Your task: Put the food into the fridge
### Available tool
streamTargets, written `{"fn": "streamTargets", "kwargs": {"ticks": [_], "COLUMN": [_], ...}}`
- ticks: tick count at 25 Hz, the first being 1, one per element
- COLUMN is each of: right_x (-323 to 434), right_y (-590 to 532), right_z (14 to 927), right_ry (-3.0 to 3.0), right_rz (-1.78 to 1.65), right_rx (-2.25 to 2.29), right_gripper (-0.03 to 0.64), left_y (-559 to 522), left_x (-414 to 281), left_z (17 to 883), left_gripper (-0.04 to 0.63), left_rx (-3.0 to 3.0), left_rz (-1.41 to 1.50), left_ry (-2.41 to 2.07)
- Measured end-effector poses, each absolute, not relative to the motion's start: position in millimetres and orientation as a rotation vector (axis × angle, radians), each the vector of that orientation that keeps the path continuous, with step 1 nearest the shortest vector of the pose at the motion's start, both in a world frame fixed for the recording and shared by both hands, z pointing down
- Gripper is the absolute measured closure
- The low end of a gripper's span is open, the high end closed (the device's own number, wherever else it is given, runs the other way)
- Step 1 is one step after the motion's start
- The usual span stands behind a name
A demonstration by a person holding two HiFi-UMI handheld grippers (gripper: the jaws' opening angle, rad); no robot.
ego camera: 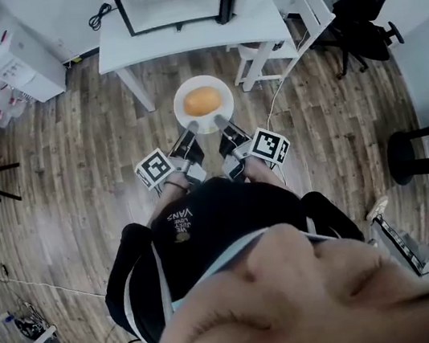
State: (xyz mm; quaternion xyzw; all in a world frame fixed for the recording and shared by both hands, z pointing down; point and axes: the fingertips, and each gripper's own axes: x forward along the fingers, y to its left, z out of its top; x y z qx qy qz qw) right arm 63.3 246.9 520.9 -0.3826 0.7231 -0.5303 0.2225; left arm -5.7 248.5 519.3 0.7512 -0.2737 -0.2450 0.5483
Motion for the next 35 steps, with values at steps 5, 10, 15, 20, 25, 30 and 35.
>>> {"fn": "streamTargets", "kwargs": {"ticks": [5, 10, 15, 20, 25, 30, 35], "right_x": [64.4, 70.2, 73.2, 81.4, 89.9, 92.0, 92.7], "right_y": [244.5, 235.0, 230.5, 223.6, 217.7, 217.8, 218.4], "right_z": [524.7, 526.3, 528.6, 529.7, 532.1, 534.7, 537.5], "right_ry": [1.991, 1.999, 2.013, 2.037, 2.061, 2.083, 2.084], "right_rz": [-1.486, -1.498, -1.513, -1.520, -1.527, -1.539, -1.560], "right_rx": [-1.053, -1.033, -1.016, -0.993, -0.963, -0.935, -0.920], "right_gripper": [0.595, 0.595, 0.595, 0.595, 0.595, 0.595, 0.595], "left_y": [246.6, 238.1, 235.1, 230.2, 225.6, 228.5, 229.5], "left_x": [-3.0, 1.7, 3.3, 12.0, 23.4, 22.2, 26.1], "left_z": [518.1, 523.1, 528.4, 529.1, 525.9, 534.7, 532.4], "left_gripper": [0.569, 0.569, 0.569, 0.569, 0.569, 0.569, 0.569], "left_rx": [1.763, 1.752, 1.738, 1.733, 1.735, 1.719, 1.702], "left_rz": [-0.615, -0.606, -0.606, -0.627, -0.674, -0.662, -0.693], "left_ry": [-0.635, -0.671, -0.707, -0.727, -0.726, -0.786, -0.777]}}
